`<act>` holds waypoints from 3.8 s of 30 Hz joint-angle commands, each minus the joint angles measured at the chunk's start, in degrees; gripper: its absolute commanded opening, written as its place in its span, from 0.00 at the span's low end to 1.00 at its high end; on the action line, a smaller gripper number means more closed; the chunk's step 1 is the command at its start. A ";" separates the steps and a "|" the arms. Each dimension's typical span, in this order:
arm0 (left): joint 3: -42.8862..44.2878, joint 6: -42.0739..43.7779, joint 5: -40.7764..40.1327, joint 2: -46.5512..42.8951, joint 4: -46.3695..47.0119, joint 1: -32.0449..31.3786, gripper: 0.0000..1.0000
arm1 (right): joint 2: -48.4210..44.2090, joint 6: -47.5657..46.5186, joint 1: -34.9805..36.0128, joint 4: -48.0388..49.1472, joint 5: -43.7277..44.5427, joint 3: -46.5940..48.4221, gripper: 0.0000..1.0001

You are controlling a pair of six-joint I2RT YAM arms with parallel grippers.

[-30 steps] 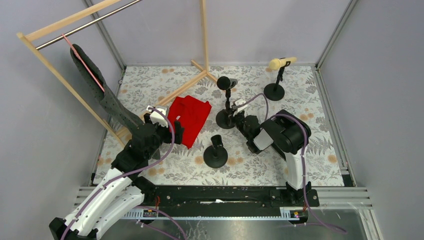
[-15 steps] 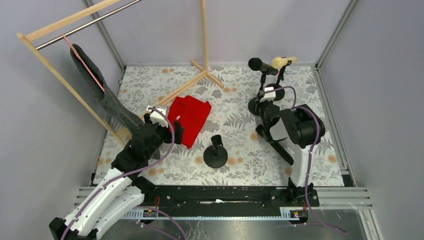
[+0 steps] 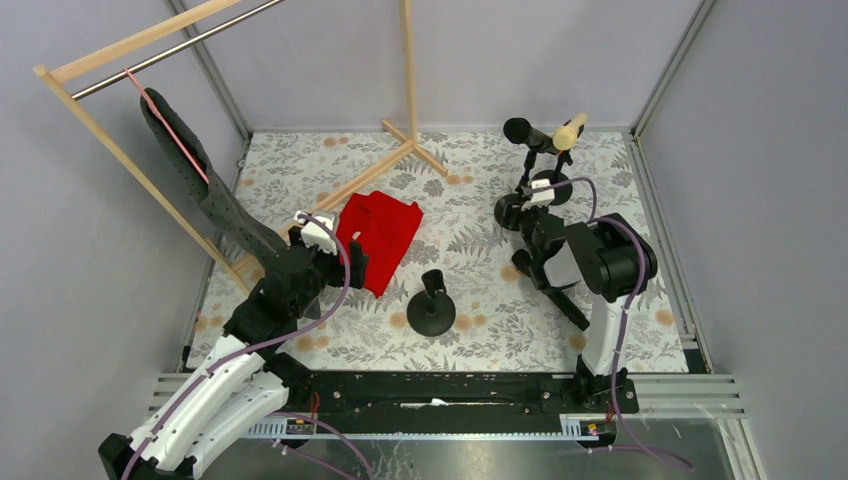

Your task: Attach the microphones to the stand

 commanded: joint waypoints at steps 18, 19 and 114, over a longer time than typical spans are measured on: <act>-0.73 -0.69 4.50 -0.44 5.78 0.37 0.99 | -42.42 16.44 0.52 -5.60 -13.73 -24.43 0.78; -0.95 -1.27 6.02 -0.65 6.48 0.34 0.99 | -46.66 16.65 0.64 -12.35 -16.39 -23.84 0.78; -32.38 1.57 6.91 18.38 81.24 -27.00 0.99 | -90.36 10.42 37.69 -67.95 7.51 -22.98 0.71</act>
